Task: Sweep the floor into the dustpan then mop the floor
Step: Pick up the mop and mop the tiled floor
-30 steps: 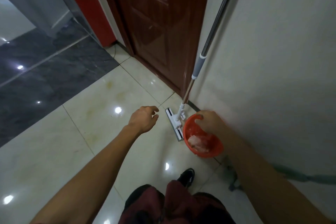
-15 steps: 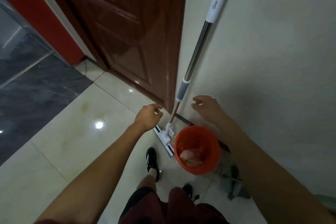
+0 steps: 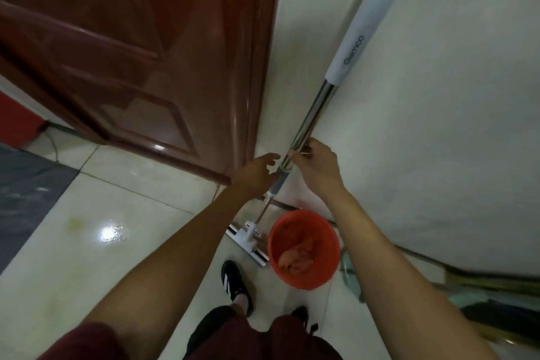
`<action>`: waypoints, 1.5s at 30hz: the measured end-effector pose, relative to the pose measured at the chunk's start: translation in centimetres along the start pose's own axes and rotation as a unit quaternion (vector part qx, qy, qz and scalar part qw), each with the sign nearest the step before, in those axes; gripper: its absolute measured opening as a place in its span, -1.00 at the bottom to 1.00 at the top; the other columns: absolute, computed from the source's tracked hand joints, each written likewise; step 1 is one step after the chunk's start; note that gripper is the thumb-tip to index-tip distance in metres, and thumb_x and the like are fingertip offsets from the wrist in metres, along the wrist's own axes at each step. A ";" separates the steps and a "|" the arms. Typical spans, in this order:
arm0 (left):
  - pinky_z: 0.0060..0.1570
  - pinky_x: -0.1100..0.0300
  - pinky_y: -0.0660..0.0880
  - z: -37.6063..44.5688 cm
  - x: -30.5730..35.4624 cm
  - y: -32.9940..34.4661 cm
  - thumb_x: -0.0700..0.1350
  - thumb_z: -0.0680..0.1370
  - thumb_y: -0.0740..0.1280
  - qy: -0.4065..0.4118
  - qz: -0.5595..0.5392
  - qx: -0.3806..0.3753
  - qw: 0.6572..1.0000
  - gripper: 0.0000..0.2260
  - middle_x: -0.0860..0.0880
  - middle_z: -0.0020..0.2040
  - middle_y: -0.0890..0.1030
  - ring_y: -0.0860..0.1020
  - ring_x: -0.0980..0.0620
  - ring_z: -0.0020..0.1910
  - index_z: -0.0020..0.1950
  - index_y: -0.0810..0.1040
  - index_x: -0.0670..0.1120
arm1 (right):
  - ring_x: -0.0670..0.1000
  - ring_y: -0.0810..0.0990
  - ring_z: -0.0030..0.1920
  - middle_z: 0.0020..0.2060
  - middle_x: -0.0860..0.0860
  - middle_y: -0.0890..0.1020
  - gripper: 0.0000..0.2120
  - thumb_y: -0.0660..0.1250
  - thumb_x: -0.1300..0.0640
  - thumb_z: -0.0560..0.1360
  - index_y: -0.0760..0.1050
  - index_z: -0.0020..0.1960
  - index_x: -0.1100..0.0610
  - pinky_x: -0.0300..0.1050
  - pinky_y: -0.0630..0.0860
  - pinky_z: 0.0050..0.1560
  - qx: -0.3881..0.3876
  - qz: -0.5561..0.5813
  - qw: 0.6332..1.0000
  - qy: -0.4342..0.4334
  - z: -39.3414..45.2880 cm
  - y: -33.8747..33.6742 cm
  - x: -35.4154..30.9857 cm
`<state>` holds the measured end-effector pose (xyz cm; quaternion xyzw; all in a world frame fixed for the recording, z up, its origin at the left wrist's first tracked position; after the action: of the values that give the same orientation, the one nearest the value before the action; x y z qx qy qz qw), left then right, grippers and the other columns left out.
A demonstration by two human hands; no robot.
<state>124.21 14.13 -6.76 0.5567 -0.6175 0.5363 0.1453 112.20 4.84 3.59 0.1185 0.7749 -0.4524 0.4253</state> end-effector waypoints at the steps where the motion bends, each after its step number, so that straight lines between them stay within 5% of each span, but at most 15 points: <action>1: 0.09 0.09 0.61 0.1 0.3 0.1 -0.08 0.57 0.40 0.008 -0.001 0.000 1.000 -0.57 0.02 0.25 0.60 0.62 0.01 0.08 0.43 0.48 0.08 | -0.07 0.65 -0.03 -0.04 -0.04 0.68 -0.84 0.40 0.05 0.54 0.61 0.06 0.10 -0.30 0.49 -0.04 0.007 -0.004 1.000 -0.003 0.0 0.0 -0.2; 5: -0.20 0.25 0.58 -1.2 1.1 0.4 -0.08 0.55 0.40 0.032 0.006 0.004 0.999 -0.69 0.07 0.06 0.66 0.64 0.07 -0.12 0.30 0.59 0.06 | -0.09 0.64 -0.06 -0.07 -0.04 0.69 -0.83 0.38 0.02 0.55 0.62 0.05 0.10 -0.30 0.50 -0.06 0.008 0.004 1.000 -0.011 -1.2 0.1 -0.4; 10: -0.06 0.12 0.60 -4.7 0.3 1.2 -0.02 0.47 0.40 0.022 0.003 0.025 0.999 -0.66 0.03 -0.01 0.68 0.64 0.01 -0.09 0.24 0.62 0.03 | -0.18 0.64 -0.13 -0.14 -0.08 0.68 -0.88 0.40 0.05 0.53 0.61 0.00 0.09 -0.48 0.44 -0.16 -0.019 0.009 0.998 -0.064 -4.4 0.2 -0.3; 15: 0.16 0.05 0.56 -10.2 -0.3 2.9 -0.13 0.51 0.43 0.011 -0.010 0.063 0.998 -0.66 -0.07 0.15 0.66 0.63 -0.08 0.12 0.29 0.62 -0.06 | -0.08 0.64 -0.12 -0.12 -0.03 0.68 -0.87 0.42 0.10 0.51 0.60 0.03 0.11 -0.26 0.50 -0.09 -0.069 0.015 0.993 -0.092 -9.3 0.6 0.3; 21: 0.11 0.05 0.58 -19.3 -0.6 6.0 -0.31 0.48 0.39 0.001 -0.003 0.110 0.994 -0.65 0.01 0.08 0.69 0.65 0.04 0.01 0.20 0.66 0.00 | -0.22 0.60 -0.24 -0.24 -0.12 0.63 -0.90 0.41 0.13 0.50 0.57 0.01 0.04 -0.42 0.42 -0.27 -0.114 0.012 0.984 -0.138 -18.0 0.4 1.4; 27: -0.01 0.05 0.63 -27.3 -1.9 9.5 -0.23 0.49 0.39 -0.031 -0.056 0.149 0.987 -0.69 0.01 -0.04 0.72 0.70 0.09 -0.14 0.16 0.62 0.11 | -0.05 0.66 -0.13 -0.17 -0.05 0.69 -0.85 0.41 0.17 0.48 0.60 0.05 0.07 -0.31 0.46 -0.20 -0.151 0.021 0.981 -0.124 -25.9 1.2 3.7; 35: 0.09 0.01 0.61 -34.9 -5.6 12.9 0.04 0.40 0.38 -0.028 -0.073 0.132 0.988 -0.66 0.16 0.09 0.69 0.67 0.16 -0.01 0.17 0.65 0.20 | -0.18 0.64 -0.08 -0.10 -0.07 0.70 -0.87 0.43 0.18 0.50 0.64 0.05 0.12 -0.45 0.44 -0.18 -0.160 0.018 0.979 -0.121 -35.1 2.7 6.0; 41: 0.04 0.05 0.58 -41.7 -8.9 15.0 -0.11 0.52 0.42 0.014 -0.054 0.158 0.986 -0.80 0.03 0.01 0.69 0.64 0.08 -0.03 0.10 0.68 0.09 | -0.36 0.56 -0.23 -0.28 -0.23 0.58 -0.95 0.41 0.19 0.53 0.64 -0.03 0.13 -0.48 0.38 -0.23 -0.173 -0.044 0.978 -0.105 -43.1 5.4 8.0; 43: 0.03 0.02 0.60 -43.8 -10.5 16.2 -0.12 0.50 0.40 0.023 -0.060 0.156 0.986 -0.80 0.05 -0.02 0.69 0.65 0.06 -0.02 0.09 0.67 0.09 | -0.24 0.57 -0.21 -0.28 -0.19 0.59 -0.97 0.40 0.12 0.51 0.61 -0.07 0.02 -0.27 0.49 -0.14 -0.187 -0.037 0.978 -0.087 -46.1 6.6 9.3; 45: 0.06 0.00 0.62 -45.7 -11.8 17.7 -0.16 0.49 0.37 0.022 -0.077 0.151 0.985 -0.76 0.03 0.02 0.70 0.66 0.03 0.02 0.12 0.66 0.05 | -0.08 0.58 -0.08 -0.12 -0.06 0.65 -0.79 0.37 -0.06 0.47 0.59 0.00 0.05 0.05 0.57 0.02 -0.185 -0.009 0.981 -0.053 -49.3 6.8 9.6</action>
<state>94.23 54.66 -7.31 0.6062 -0.4814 0.6226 0.1146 83.01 46.29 3.47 0.0069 0.8225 -0.3104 0.4765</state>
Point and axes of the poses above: each hand's wrist, its own z-axis towards the middle knuckle, its own y-axis out of the palm, x = y × z, the point moved 6 cm from there along z, towards the middle knuckle
